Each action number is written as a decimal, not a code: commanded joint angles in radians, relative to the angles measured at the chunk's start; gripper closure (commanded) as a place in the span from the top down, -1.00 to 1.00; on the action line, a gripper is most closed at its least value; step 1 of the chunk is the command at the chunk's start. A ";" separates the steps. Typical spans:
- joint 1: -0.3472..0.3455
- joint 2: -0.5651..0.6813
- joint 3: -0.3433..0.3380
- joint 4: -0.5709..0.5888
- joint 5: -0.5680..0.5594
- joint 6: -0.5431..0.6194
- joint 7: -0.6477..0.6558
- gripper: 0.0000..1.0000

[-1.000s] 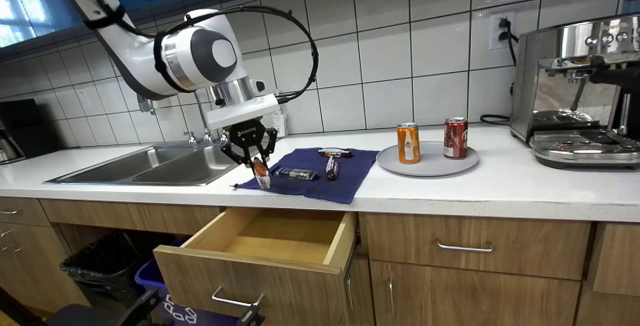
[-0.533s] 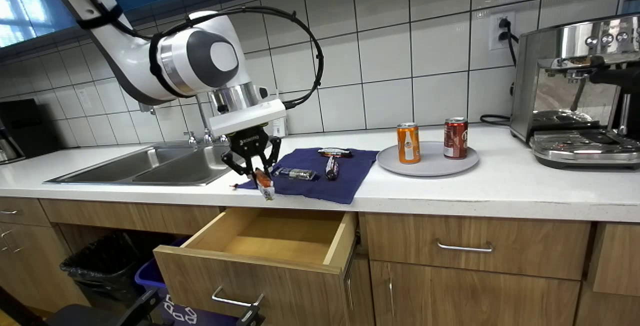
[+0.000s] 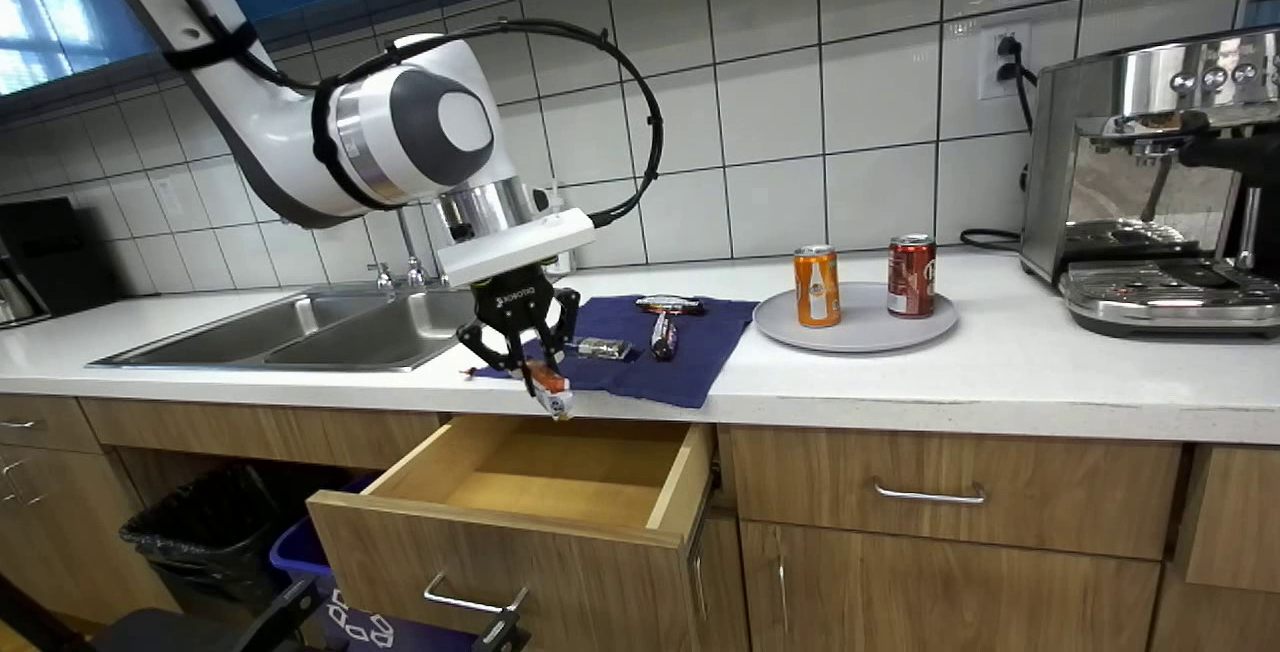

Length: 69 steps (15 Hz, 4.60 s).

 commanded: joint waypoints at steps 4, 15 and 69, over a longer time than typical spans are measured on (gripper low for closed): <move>-0.026 0.049 -0.037 -0.003 -0.159 0.063 0.022 -0.86; -0.009 0.170 -0.087 0.020 -0.327 0.114 0.134 -0.86; -0.039 0.369 -0.021 0.518 0.043 -0.006 0.361 1.00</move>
